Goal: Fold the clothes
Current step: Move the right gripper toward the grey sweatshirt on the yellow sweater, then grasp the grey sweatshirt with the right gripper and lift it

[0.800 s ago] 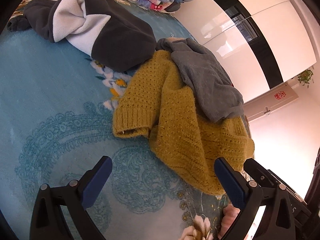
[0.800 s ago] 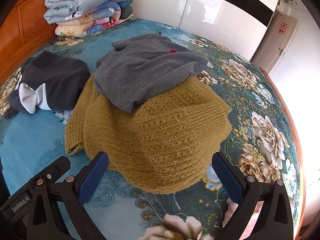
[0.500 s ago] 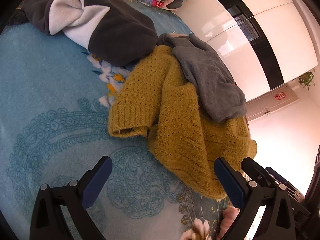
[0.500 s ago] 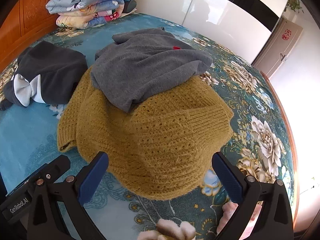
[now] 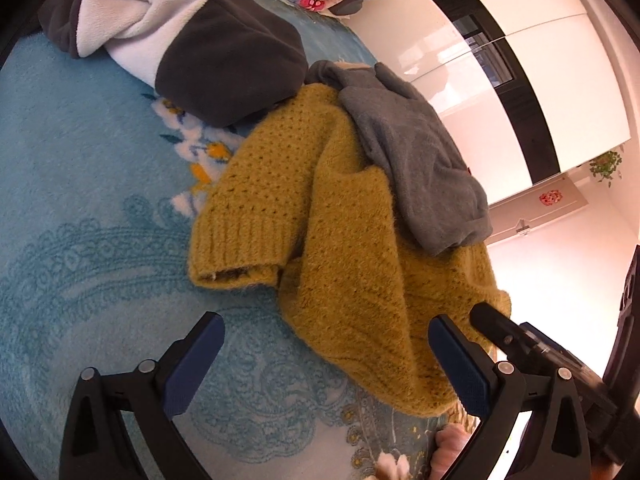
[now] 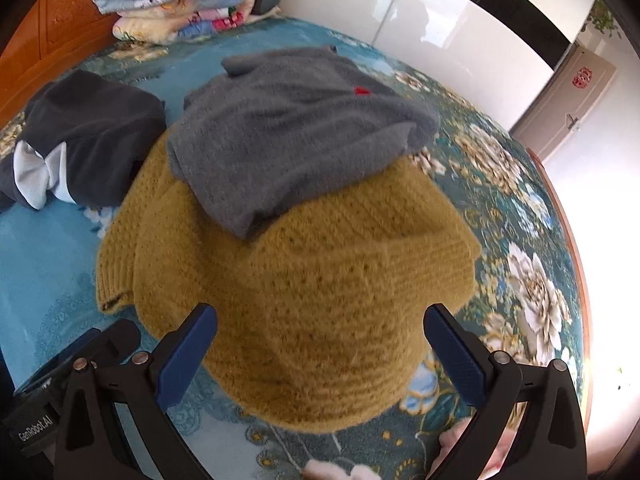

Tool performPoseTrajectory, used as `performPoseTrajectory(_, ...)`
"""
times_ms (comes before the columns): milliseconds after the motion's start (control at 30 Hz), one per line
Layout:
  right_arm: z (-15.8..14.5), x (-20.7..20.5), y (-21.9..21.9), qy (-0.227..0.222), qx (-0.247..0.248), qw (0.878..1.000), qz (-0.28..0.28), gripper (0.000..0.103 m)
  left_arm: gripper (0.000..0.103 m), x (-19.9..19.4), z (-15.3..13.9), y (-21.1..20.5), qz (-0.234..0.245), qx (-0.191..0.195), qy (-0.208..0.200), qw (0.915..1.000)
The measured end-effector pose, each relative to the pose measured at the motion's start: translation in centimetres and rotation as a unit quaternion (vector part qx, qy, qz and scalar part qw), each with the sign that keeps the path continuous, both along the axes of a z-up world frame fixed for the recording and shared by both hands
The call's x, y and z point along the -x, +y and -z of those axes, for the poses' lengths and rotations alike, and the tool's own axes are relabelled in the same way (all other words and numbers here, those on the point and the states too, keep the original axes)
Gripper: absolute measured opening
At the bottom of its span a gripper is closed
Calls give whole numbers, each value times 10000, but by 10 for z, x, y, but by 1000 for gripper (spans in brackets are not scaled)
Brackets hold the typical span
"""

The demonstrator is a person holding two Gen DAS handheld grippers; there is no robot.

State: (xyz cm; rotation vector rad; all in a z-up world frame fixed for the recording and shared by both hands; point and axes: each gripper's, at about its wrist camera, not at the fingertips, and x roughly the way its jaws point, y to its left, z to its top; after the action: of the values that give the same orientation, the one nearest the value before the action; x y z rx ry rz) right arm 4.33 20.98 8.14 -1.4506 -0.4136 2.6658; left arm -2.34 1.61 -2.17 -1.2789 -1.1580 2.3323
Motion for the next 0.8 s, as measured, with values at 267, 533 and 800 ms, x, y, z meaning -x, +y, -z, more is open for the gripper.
performPoseTrajectory(267,-24,68,33,170,1526,9877,301,76,103,4,0,-3,-74,-411,-68,9991)
performPoseTrajectory(533,10,121,84,-19,3223,9297,1782,39,103,-1,-4,-31,-380,-679,-129,9969)
performPoseTrajectory(800,-18,121,85,542,4899,8553,1594,7,103,-7,-9,-68,-720,-919,65,9931)
